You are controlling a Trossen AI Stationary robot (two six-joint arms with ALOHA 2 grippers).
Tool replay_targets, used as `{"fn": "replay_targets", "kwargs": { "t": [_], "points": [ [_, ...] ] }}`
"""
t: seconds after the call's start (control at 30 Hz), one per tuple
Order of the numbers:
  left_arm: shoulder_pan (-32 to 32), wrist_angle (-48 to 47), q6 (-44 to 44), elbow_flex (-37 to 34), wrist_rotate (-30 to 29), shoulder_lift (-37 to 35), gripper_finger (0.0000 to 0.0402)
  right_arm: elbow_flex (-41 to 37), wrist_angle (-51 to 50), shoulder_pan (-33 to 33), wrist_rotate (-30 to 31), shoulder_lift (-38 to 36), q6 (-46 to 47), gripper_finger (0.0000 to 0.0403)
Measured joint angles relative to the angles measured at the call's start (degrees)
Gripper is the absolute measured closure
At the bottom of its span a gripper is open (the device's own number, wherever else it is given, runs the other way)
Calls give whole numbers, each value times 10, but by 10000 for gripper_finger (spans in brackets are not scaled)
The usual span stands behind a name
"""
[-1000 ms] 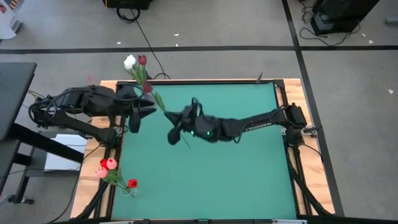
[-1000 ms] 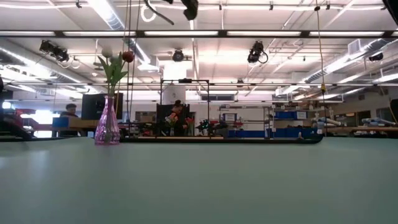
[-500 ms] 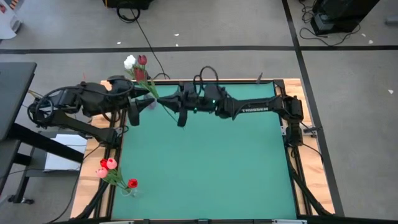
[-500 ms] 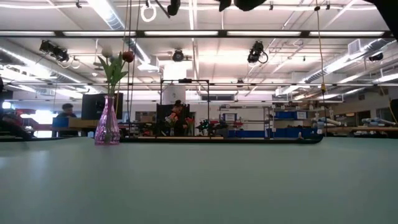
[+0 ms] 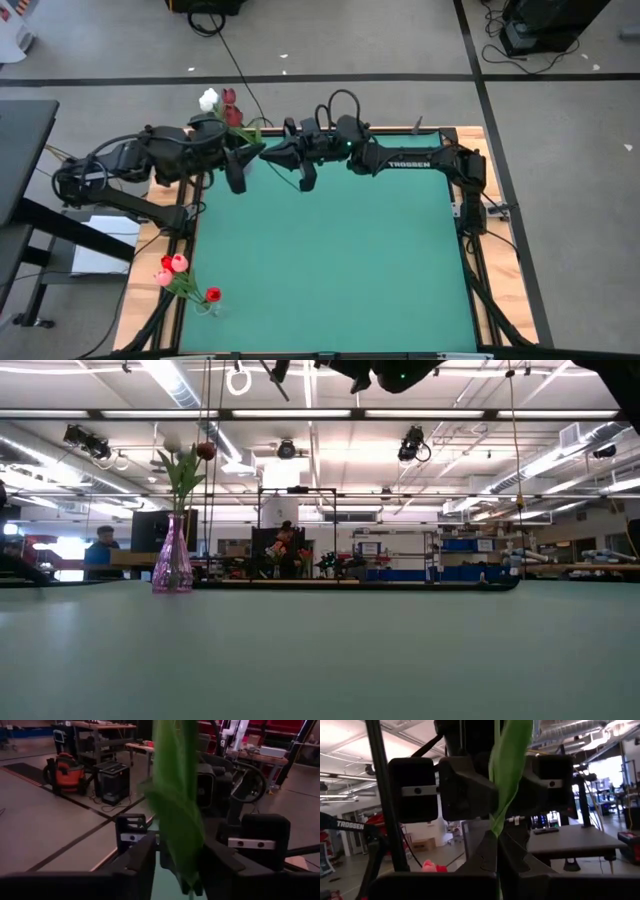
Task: Sort flowers into vase by color
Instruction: Put the dark red flower into the violet vase
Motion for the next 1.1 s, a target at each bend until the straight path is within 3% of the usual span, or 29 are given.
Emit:
{"fn": "replay_targets", "kwargs": {
  "t": [0.17,0.23,0.3,0.43,0.6,0.7,0.83,1.1],
  "points": [
    [2,17,1,0,4,7,329,0,15,-7,-14,0,2,397],
    [2,17,1,0,5,7,371,0,14,-12,-18,0,18,388],
    [2,16,-5,0,6,7,388,0,14,-16,-29,0,31,371],
    [3,-12,-12,0,-4,6,392,0,-10,-25,-34,0,58,317],
    [25,-125,-87,0,-76,5,393,0,-87,-44,-37,0,95,262],
    [50,-194,-128,0,-118,5,393,1,-176,-52,-35,0,113,256],
    [93,-236,-133,0,-156,5,393,0,-258,-55,-50,0,65,260],
    [203,-247,-51,0,-149,5,394,0,-272,-54,-75,0,47,265]
  ]
}}
